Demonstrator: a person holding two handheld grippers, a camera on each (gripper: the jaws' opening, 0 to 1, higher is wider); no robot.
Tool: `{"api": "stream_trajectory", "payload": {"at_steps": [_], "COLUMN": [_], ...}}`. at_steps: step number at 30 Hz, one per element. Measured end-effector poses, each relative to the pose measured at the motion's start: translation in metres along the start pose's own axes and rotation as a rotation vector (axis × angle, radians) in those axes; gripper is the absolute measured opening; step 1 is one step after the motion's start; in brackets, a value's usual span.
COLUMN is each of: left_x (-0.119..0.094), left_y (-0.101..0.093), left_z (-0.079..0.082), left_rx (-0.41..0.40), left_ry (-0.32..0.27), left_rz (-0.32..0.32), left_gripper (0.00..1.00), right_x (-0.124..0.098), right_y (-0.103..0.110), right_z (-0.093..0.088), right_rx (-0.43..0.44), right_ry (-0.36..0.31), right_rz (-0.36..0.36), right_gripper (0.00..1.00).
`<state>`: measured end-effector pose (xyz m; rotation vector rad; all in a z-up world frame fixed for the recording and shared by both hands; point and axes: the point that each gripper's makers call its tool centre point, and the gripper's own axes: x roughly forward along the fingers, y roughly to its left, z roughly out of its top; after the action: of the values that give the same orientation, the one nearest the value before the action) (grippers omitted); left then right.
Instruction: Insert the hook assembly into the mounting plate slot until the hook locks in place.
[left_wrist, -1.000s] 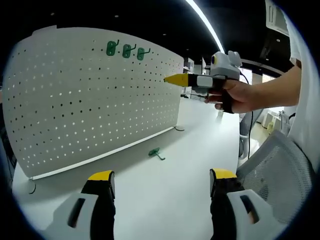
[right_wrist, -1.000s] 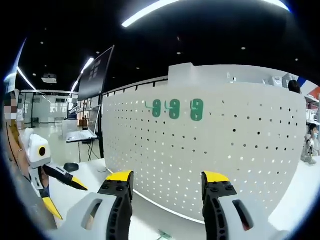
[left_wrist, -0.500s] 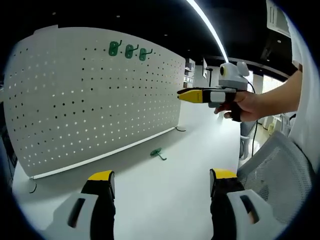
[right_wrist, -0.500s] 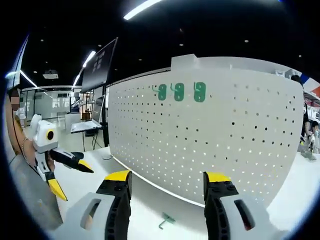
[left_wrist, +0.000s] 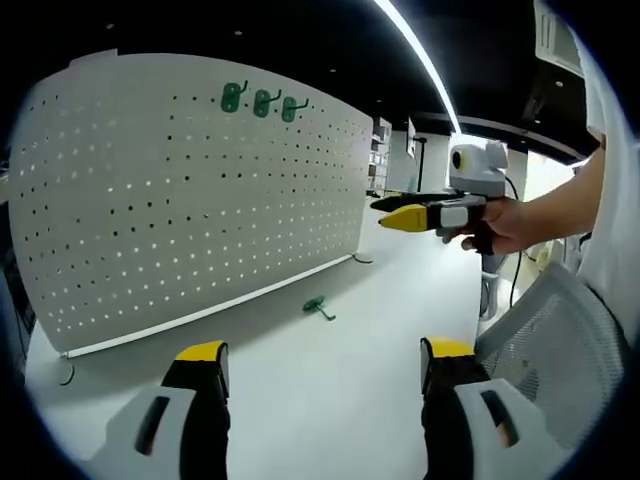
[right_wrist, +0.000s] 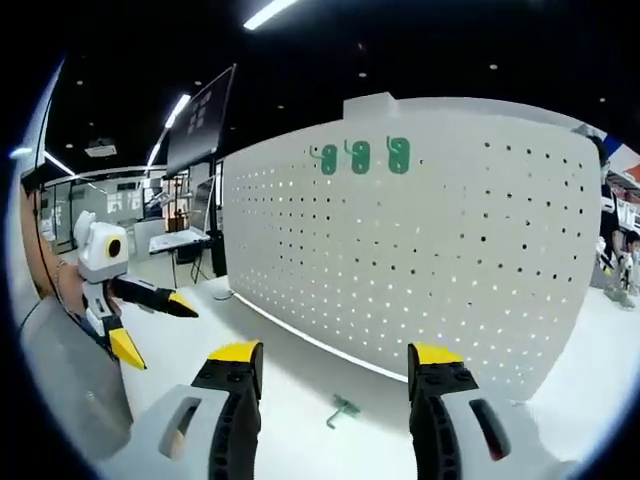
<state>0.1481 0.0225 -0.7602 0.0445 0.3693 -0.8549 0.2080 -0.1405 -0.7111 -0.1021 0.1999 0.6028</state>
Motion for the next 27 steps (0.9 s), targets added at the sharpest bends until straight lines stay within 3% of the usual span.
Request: {"api": "stream_trajectory", "payload": {"at_steps": [27], "left_x": [-0.004], "left_y": [0.006], "left_z": [-0.007], "left_rx": [0.001], "left_ry": [0.023], "left_rz": [0.001], "left_gripper": [0.81], "right_x": [-0.035], "right_y": [0.004], "right_z": [-0.047], "right_rx": [0.009], "right_ry": [0.123], "right_rz": [0.01], "right_gripper": [0.6]}}
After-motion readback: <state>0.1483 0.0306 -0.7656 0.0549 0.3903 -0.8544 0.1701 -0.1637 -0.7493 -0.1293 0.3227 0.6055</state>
